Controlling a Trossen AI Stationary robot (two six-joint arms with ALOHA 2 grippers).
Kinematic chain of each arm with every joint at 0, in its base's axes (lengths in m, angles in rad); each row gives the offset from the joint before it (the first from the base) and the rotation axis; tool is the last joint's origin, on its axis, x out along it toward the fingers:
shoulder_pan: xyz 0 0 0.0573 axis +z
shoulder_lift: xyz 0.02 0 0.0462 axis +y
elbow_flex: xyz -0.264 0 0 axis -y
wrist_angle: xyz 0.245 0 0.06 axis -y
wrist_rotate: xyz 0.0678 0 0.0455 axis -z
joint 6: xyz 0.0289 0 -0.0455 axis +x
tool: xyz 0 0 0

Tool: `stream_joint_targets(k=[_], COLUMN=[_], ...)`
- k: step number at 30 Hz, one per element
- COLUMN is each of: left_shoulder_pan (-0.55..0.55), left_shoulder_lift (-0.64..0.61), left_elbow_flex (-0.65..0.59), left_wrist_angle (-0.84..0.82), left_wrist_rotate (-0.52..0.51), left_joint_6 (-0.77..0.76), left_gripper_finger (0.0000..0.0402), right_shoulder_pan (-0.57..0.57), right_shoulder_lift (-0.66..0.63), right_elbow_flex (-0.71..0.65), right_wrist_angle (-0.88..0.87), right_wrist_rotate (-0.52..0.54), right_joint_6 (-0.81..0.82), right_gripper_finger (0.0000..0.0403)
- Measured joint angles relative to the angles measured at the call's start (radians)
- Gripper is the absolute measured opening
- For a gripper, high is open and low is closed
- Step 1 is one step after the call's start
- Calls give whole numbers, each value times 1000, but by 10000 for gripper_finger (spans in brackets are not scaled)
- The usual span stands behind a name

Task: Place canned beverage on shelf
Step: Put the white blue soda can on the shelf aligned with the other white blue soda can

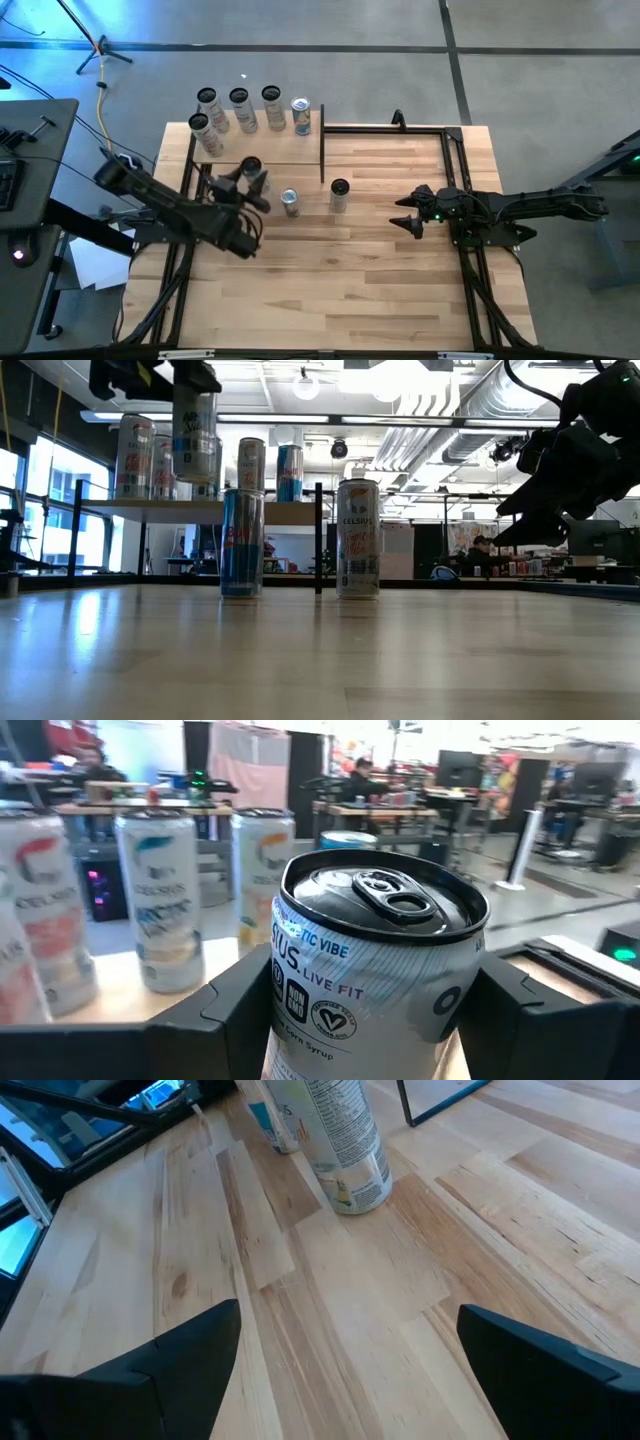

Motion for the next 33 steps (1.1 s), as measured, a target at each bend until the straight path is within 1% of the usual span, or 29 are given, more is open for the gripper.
stream_joint_targets(k=[3, 7, 16, 19, 22, 29, 33], left_shoulder_pan=[52, 128, 270, 310, 342, 392, 412], left_shoulder_lift=[-28, -54, -57, -57, -57, -57, -47], left_elbow_flex=[0, 0, 0, 0, 0, 0, 0], left_wrist_angle=[1, 3, 19, 50, 106, 262, 319], left_wrist_rotate=[1, 0, 0, 0, 0, 1, 2], left_joint_6=[32, 36, 36, 38, 85, 252, 308], left_gripper_finger=[210, 210, 211, 212, 212, 212, 215], right_shoulder_pan=[0, 0, 0, 0, 0, 0, 0], right_shoulder_lift=[0, 0, 0, 0, 0, 0, 0], right_elbow_flex=[0, 0, 0, 0, 0, 0, 0], right_wrist_angle=[-1, -2, -4, -4, -5, -5, -5], right_wrist_rotate=[0, 0, 1, 1, 1, 1, 5], right_joint_6=[0, 0, 0, 0, 0, 0, 0], right_gripper_finger=[360, 360, 360, 360, 360, 360, 360])
